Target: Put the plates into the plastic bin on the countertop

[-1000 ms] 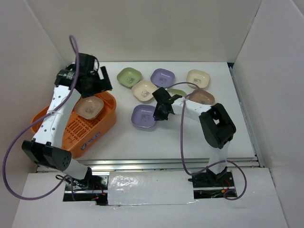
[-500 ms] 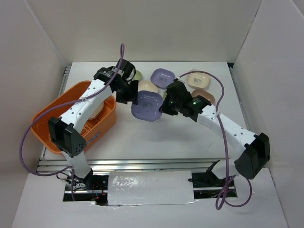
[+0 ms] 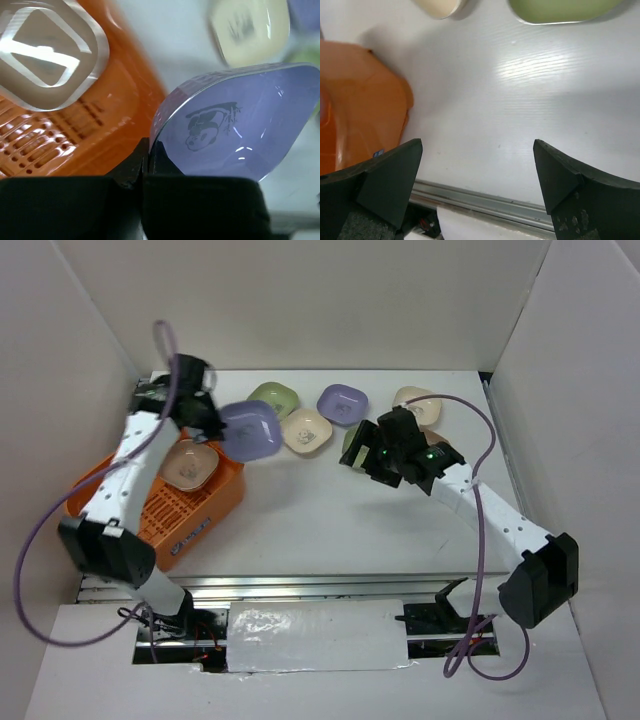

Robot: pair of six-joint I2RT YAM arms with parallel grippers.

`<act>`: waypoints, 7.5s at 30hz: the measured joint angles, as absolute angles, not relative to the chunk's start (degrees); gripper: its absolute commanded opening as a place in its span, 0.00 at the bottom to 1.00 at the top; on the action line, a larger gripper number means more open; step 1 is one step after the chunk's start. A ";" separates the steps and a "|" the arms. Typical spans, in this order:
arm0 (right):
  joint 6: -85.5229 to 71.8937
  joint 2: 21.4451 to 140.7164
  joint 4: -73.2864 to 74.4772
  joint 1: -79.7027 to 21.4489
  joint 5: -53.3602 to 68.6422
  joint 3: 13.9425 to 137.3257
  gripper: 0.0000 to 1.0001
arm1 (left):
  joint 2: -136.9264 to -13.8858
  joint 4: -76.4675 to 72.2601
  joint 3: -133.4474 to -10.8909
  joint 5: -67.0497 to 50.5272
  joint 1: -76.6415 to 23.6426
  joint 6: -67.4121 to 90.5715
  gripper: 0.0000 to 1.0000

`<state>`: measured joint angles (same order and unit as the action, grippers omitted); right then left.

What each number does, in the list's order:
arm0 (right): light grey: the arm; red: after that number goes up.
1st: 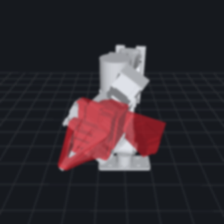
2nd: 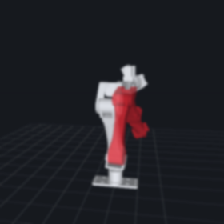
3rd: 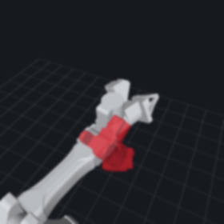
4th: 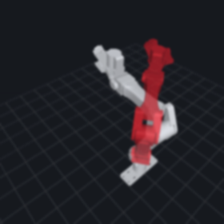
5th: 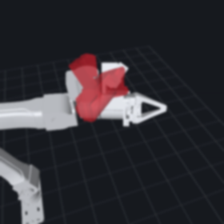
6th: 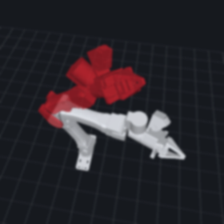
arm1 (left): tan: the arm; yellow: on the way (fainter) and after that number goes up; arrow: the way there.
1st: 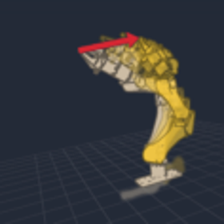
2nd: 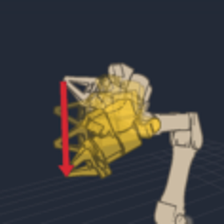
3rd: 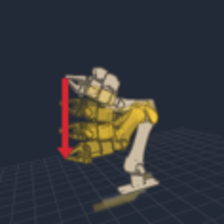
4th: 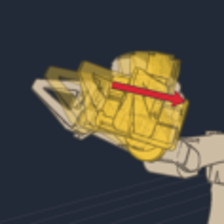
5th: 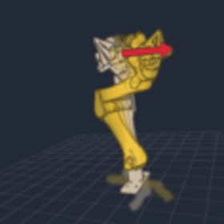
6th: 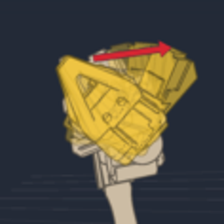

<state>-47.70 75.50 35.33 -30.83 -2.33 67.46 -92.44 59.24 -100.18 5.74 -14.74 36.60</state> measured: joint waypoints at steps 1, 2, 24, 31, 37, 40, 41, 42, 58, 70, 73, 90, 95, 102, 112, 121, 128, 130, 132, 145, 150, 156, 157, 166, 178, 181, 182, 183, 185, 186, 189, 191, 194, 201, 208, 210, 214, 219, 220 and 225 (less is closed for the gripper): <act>-47.62 75.35 35.24 -29.41 -2.02 66.67 1.00 | -89.41 58.17 -97.76 5.93 -9.74 37.56 0.00; -47.44 75.33 35.24 -28.32 -1.69 65.98 1.00 | -86.56 57.41 -95.74 5.96 -5.48 38.39 0.00; -45.34 78.76 30.52 -21.41 5.39 60.53 1.00 | -90.02 41.45 -74.15 -6.55 18.96 52.75 0.99; -50.17 79.26 29.82 -15.25 0.54 56.36 1.00 | -85.89 46.37 -79.37 -0.54 16.19 52.34 0.99; -54.54 80.12 31.18 -6.48 -9.80 56.05 1.00 | -80.23 50.43 -88.92 4.56 10.15 47.88 0.99; -54.96 84.01 31.33 -1.72 -12.78 57.43 1.00 | -79.29 51.22 -91.96 6.20 5.15 45.19 0.99; -54.92 85.80 31.40 -0.38 -13.58 58.11 0.99 | -79.15 51.48 -92.14 6.44 3.66 44.60 0.99; -54.72 87.90 31.44 1.15 -14.41 58.98 0.98 | -79.07 51.81 -92.05 6.52 2.66 43.72 0.99; -48.51 105.34 28.80 11.29 -8.71 68.12 0.04 | -82.67 54.98 -91.13 5.23 -2.83 36.86 0.99; -48.53 85.97 35.94 -0.89 -19.16 61.69 0.00 | -97.25 57.84 -112.88 -1.13 -21.08 33.04 0.99; -47.86 80.38 37.26 -9.41 -19.22 62.87 0.00 | -101.19 56.95 -115.02 -7.60 -24.51 32.69 0.99; -46.44 78.11 40.03 -27.90 -8.08 74.06 0.00 | -106.43 49.32 -109.73 -18.55 -28.58 34.61 0.64; -46.78 78.11 40.53 -29.89 -6.13 75.70 1.00 | -106.43 49.39 -109.06 -12.16 -28.36 35.90 0.00; -45.47 78.04 38.96 -21.26 -4.43 75.83 1.00 | -96.99 51.70 -101.86 0.03 -19.14 40.34 0.00; -44.38 86.02 33.41 -10.22 -1.93 72.47 1.00 | -68.82 47.77 -81.54 2.55 16.23 45.69 0.00; -43.03 99.57 25.69 -5.34 2.57 72.16 1.00 | -83.00 38.04 -64.69 -6.87 21.93 51.88 0.00; -40.86 99.85 22.61 -3.86 3.81 71.16 1.00 | -83.68 33.71 -64.42 -7.40 21.82 54.00 0.99; -39.92 99.85 22.31 -3.86 3.64 71.13 1.00 | -83.35 33.47 -64.51 -7.35 21.47 54.24 0.99; -38.70 100.47 22.13 -3.86 3.55 71.24 0.99 | -82.54 34.24 -64.64 -7.29 21.21 54.22 0.99; -33.65 116.29 26.50 -5.61 2.70 82.04 0.00 | -77.17 50.76 -89.65 -0.71 12.19 44.64 0.99; -34.70 114.96 28.14 -8.34 -0.05 82.06 0.00 | -84.14 56.99 -105.67 1.39 3.05 38.74 0.99; -35.73 105.06 36.18 -17.45 -11.29 78.81 0.00 | -96.40 60.34 -117.86 -2.52 -11.18 34.44 0.99; -35.77 102.78 37.36 -20.23 -13.04 78.81 0.00 | -98.74 60.69 -119.35 -3.79 -13.54 33.82 0.98; -36.53 89.84 45.36 -33.21 -15.92 84.12 0.00 | -112.12 63.13 -122.32 -8.71 -27.68 30.09 0.76; -39.20 83.94 45.93 -33.56 -11.40 86.02 1.00 | -109.91 63.90 -119.79 -2.50 -27.46 30.59 0.00; -40.03 79.75 44.10 -30.26 -8.08 81.95 1.00 | -104.27 61.49 -115.07 -0.69 -20.82 32.45 0.00; -40.27 78.76 43.81 -28.51 -7.35 81.01 1.00 | -101.32 60.82 -112.97 -0.30 -17.30 33.45 0.00; -40.53 78.22 43.24 -26.79 -6.76 80.20 1.00 | -98.72 60.49 -111.63 0.16 -13.96 34.13 0.00; -40.86 78.06 41.41 -23.59 -5.41 78.63 1.00 | -92.42 59.22 -108.86 1.34 -5.28 36.16 0.00; -40.99 78.63 40.73 -22.17 -4.71 78.11 1.00 | -89.34 58.52 -107.61 2.37 -0.62 36.95 0.00; -41.17 81.91 39.24 -19.97 -2.15 77.93 1.00 | -80.84 57.71 -103.79 3.88 11.42 39.42 0.00; -41.28 84.79 38.54 -19.66 -0.38 78.11 1.00 | -77.62 57.41 -100.68 3.44 16.10 39.90 0.00; -41.30 88.77 38.11 -19.66 1.74 79.24 1.00 | -76.53 57.04 -94.56 -0.16 20.14 40.77 0.00; -42.85 96.82 30.52 -19.44 3.95 81.38 1.00 | -85.19 51.13 -77.49 -8.29 21.50 44.27 0.00; -49.19 104.77 19.51 -19.20 8.49 78.11 1.00 | -85.84 47.03 -74.76 -9.67 20.64 48.47 0.72; -50.76 107.04 17.61 -19.53 9.54 77.73 1.00 | -85.84 46.26 -74.78 -9.63 20.18 49.34 0.99; -52.75 111.26 17.76 -20.62 8.80 80.20 1.00 | -85.82 46.50 -74.96 -9.26 19.53 50.19 0.99; -55.31 119.13 18.06 -22.59 6.26 90.39 1.00 | -84.73 49.32 -78.70 -8.62 18.22 49.74 0.99; -55.94 120.66 18.15 -22.74 6.17 92.14 1.00 | -84.38 50.54 -80.55 -7.66 17.50 49.50 0.99; -58.43 131.85 23.29 -23.35 4.80 106.10 0.82 | -83.07 54.72 -94.00 -2.94 11.79 46.37 0.99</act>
